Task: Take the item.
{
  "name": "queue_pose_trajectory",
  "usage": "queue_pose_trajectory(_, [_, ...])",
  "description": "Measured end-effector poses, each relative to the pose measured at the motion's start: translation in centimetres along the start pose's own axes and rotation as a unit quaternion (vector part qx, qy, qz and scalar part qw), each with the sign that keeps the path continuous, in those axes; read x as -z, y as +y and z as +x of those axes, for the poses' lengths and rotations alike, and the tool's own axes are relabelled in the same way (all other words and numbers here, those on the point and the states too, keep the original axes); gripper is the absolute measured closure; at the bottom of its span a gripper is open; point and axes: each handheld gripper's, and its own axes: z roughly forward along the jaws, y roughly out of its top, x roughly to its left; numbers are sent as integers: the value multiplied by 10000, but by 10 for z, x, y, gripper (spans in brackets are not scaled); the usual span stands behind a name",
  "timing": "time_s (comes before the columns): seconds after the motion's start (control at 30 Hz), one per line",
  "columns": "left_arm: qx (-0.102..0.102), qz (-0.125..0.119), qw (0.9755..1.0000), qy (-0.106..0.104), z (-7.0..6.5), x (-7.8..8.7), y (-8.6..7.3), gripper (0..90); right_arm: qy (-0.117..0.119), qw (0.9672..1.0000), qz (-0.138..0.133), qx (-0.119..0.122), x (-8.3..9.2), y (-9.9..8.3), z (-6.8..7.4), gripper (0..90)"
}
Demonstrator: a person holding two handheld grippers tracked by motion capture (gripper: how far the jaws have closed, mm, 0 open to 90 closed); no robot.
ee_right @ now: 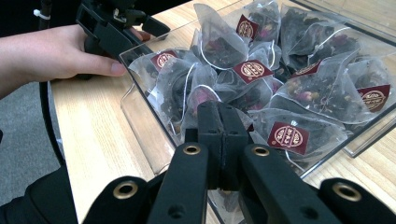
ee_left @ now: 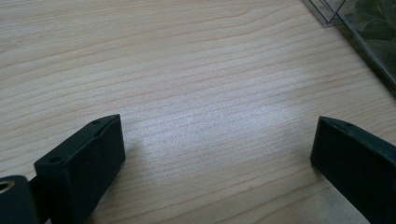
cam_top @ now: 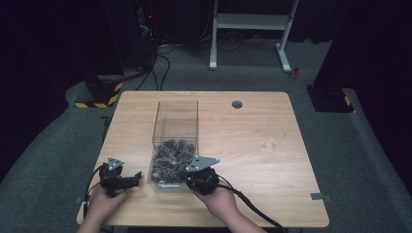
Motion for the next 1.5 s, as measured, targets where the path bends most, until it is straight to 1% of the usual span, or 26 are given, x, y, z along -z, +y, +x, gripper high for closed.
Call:
queue_pose_trajectory(0.13, [1, 0, 10000, 0, 0, 0, 0, 32, -8, 10000, -43, -34, 1, 0, 1, 900])
queue_pose_trajectory(0.33, [2, 1, 10000, -1, 0, 0, 0, 32, -13, 9999, -162, -12, 5, 2, 1, 900])
queue_pose_trajectory(0.57, [2, 1, 10000, 0, 0, 0, 0, 32, -15, 9993, -364, -8, 12, 4, 1, 900])
queue_pose_trajectory(0.83, [3, 1, 10000, -1, 0, 0, 0, 32, -16, 9986, -524, 12, 18, 6, 0, 900])
queue_pose_trajectory(1.37, [0, 1, 10000, 1, 0, 0, 0, 32, -178, 9972, -726, 2, 34, 9, -5, 900])
queue_pose_trajectory(1.47, [1, 0, 10000, -2, 0, 0, 0, 32, -254, 9970, -728, 28, 38, 8, -6, 900])
queue_pose_trajectory(1.5, [3, 0, 10000, -1, 0, 0, 0, 32, -264, 9970, -734, -5, 40, 8, -6, 900])
